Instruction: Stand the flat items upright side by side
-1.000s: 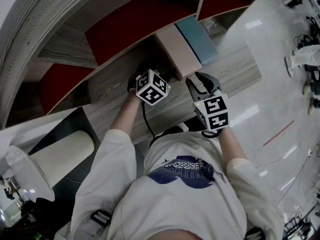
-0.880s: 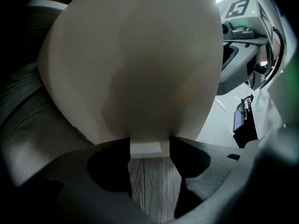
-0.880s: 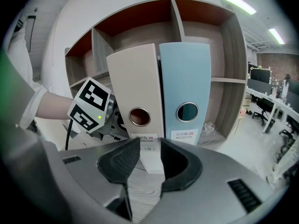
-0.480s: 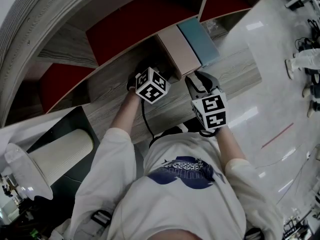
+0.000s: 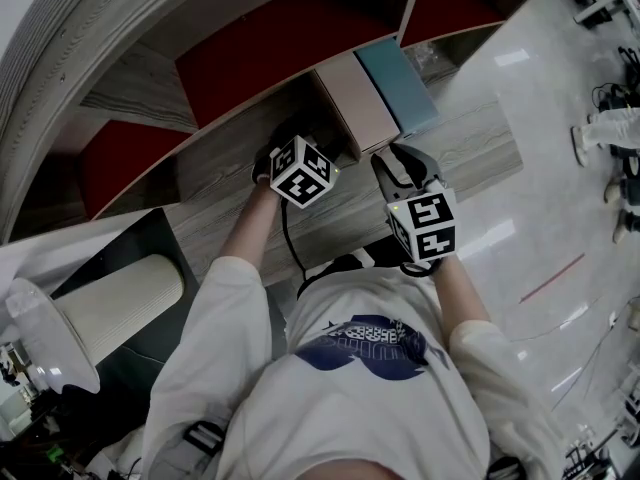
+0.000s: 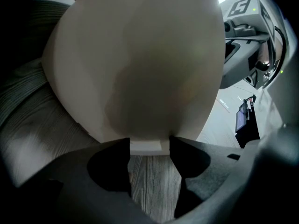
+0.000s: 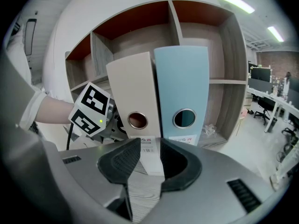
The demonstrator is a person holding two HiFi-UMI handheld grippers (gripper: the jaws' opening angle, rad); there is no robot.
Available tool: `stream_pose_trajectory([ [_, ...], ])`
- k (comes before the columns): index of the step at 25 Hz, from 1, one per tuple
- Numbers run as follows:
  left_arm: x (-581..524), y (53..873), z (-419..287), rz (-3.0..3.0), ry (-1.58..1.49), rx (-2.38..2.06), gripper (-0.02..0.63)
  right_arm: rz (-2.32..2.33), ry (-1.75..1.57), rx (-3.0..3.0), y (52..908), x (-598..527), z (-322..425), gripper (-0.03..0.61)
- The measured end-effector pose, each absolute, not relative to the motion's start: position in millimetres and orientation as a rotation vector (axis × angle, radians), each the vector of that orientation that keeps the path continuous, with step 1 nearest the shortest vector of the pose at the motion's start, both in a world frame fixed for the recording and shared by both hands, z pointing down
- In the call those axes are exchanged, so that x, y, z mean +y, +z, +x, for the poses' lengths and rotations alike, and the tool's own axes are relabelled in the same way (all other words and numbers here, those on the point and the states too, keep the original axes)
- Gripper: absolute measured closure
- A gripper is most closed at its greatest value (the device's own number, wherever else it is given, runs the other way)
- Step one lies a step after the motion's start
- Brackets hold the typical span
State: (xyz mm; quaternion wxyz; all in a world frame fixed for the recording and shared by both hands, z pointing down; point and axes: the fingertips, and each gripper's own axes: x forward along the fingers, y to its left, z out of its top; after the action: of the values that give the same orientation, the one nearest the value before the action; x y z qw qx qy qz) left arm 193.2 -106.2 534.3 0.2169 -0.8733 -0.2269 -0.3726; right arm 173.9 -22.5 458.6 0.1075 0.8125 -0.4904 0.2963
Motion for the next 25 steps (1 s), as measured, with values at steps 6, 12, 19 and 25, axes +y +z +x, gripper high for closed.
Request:
stream_pose_trajectory([
  [6,-112,525,181,-2.462,-1.036,-0.54,0.365,2.485,0.79,-1.478,441,-8,179,0.448],
  [12,-114,504,150,-2.515,-0.998,-0.421,0.365,2.535,0.665,-1.524,419,6,166,0.441],
  [19,-101,459,96,-2.692,-0.872,-0.224,0.366,2.599,0.527,-1.544,385,24,136,0.46],
  [25,-86,415,61,-2.847,-0.746,-0.009,0.399,2.618,0.483,-1.601,358,36,121,0.533],
])
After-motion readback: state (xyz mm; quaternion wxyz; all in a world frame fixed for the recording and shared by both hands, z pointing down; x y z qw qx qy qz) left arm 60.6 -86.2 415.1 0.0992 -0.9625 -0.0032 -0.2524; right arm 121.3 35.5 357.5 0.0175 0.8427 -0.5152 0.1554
